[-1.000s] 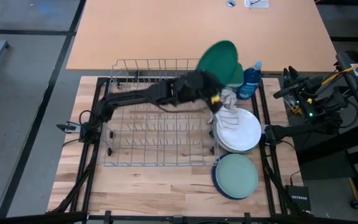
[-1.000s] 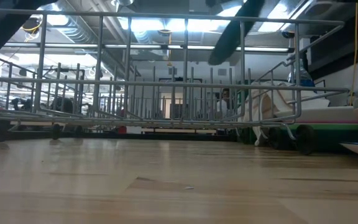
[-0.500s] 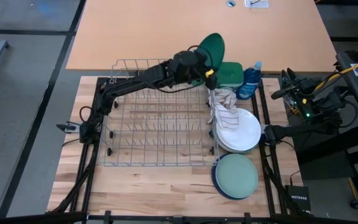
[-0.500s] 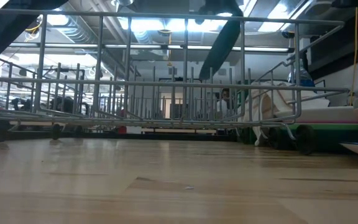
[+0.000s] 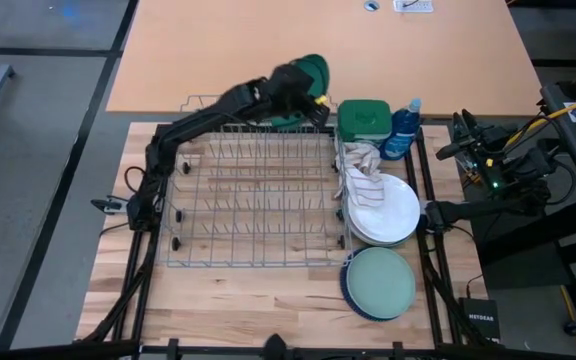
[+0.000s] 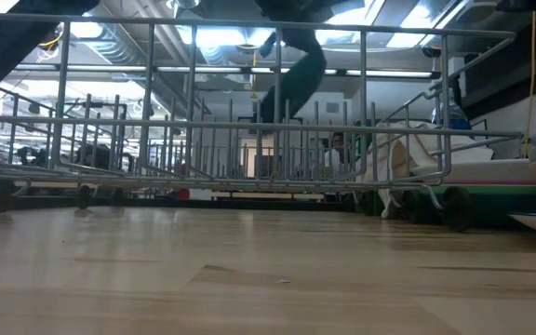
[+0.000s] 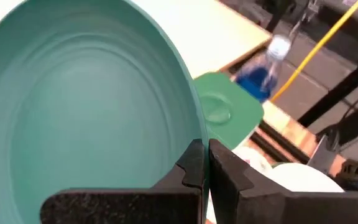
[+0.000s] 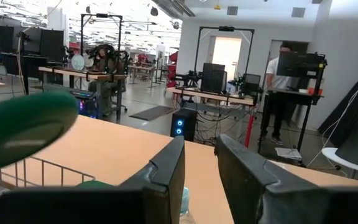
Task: Sort dishes
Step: Put the green plate in the dish rack
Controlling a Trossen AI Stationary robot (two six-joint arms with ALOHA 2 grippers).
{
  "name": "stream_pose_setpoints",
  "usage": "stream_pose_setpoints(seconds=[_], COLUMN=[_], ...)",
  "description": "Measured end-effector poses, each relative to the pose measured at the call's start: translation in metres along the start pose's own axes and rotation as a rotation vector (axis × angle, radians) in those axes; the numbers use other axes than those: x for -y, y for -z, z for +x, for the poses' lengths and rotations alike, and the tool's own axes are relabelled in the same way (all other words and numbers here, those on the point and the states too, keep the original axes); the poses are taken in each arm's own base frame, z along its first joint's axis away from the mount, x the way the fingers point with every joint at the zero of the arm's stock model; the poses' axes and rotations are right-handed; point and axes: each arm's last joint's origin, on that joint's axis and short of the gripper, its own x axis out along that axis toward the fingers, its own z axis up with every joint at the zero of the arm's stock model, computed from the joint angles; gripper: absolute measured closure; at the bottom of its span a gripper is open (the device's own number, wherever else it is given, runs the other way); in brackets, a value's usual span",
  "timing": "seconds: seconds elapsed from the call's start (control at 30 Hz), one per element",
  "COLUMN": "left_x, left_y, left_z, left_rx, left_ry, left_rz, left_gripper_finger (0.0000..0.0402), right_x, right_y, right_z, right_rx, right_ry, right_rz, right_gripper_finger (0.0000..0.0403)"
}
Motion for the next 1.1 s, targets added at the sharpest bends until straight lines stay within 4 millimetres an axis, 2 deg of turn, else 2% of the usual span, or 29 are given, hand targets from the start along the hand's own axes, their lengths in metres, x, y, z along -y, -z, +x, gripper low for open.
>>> stream_pose_setpoints(seconds=[0.13, 0.27, 0.4, 0.5, 0.9, 1.1], left_x=[-0.013, -0.030, -0.044, -0.050, -0.063, -0.053], left_y=[-0.014, -0.024, -0.023, -0.020, 0.006, 0.016], left_z=[-0.023, -0.055, -0.083, -0.094, -0.116, -0.117], left_rx=[0.016, -0.022, -0.100, -0.163, -0.457, -0.504], left_ry=[-0.018, -0.060, -0.139, -0.173, -0.388, -0.424], left_rz=[0.020, 0.055, 0.106, 0.171, 0.432, 0.551], left_gripper_finger=[0.0401, 0.0401, 0.0401, 0.0401, 0.0401, 0.0401], right_x=[0.000, 0.000, 0.000, -0.001, -0.020, -0.028], right_y=[0.000, 0.000, 0.000, 0.001, 0.013, 0.021], right_z=[0.000, 0.000, 0.000, 0.000, -0.001, -0.003], right_rx=[0.000, 0.000, 0.000, 0.009, 0.038, -0.012], right_ry=[0.000, 0.000, 0.000, -0.012, -0.274, -0.404], right_rz=[0.000, 0.000, 0.010, 0.056, 0.264, 0.350], right_gripper_finger=[0.0304, 0.0304, 0.0304, 0.0304, 0.0304, 0.0304])
